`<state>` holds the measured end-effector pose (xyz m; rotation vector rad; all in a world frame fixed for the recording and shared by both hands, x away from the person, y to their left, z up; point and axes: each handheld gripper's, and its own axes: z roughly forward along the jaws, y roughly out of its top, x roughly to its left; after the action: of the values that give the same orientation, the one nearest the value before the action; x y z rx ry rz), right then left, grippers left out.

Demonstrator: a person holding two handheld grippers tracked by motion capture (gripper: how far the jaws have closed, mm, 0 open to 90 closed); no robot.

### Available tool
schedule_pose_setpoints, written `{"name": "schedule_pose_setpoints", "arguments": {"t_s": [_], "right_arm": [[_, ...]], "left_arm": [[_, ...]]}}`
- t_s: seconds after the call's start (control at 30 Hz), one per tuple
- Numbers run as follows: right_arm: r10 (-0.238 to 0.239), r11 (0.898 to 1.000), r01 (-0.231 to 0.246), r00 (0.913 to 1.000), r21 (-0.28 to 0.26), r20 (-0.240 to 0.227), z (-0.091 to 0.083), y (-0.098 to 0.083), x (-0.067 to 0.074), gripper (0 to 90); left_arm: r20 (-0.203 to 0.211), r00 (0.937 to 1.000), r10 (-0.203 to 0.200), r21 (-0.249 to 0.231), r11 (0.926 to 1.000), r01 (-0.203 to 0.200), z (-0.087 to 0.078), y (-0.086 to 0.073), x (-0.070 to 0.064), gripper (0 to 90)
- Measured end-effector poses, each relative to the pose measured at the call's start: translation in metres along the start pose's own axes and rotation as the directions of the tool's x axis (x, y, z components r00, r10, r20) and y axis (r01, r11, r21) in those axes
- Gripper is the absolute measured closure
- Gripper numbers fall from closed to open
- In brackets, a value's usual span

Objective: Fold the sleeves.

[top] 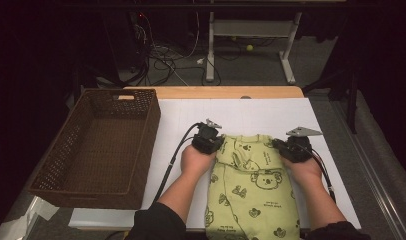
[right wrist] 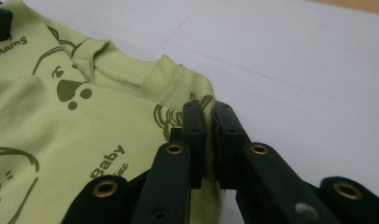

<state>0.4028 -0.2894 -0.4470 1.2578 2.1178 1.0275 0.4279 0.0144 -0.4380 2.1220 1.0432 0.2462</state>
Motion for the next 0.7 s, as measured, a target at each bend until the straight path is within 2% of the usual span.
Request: {"name": "schedule_pose_setpoints", "arguments": {"t_s": [0.13, 0.37, 0.7], "right_arm": [[-0.012, 0.999, 0.012, 0.9999, -0.029, 0.006, -0.004, 0.003, 0.0, 86.8], [-0.018, 0.998, 0.019, 0.9996, -0.062, 0.024, -0.01, 0.007, 0.0, 86.7], [-0.028, 0.992, 0.035, 0.9978, -0.119, 0.061, -0.023, 0.024, 0.001, 86.8]], "left_arm": [[-0.001, 1.0, -0.006, -0.021, 0.9998, 0.006, -0.003, 0.002, 0.002, 83.3], [-0.01, 0.9998, 0.015, -0.06, 0.9981, -0.016, -0.009, 0.008, 0.0, 83.3], [-0.026, 0.9986, 0.046, -0.11, 0.9928, -0.048, -0.027, 0.027, -0.003, 83.3]]}}
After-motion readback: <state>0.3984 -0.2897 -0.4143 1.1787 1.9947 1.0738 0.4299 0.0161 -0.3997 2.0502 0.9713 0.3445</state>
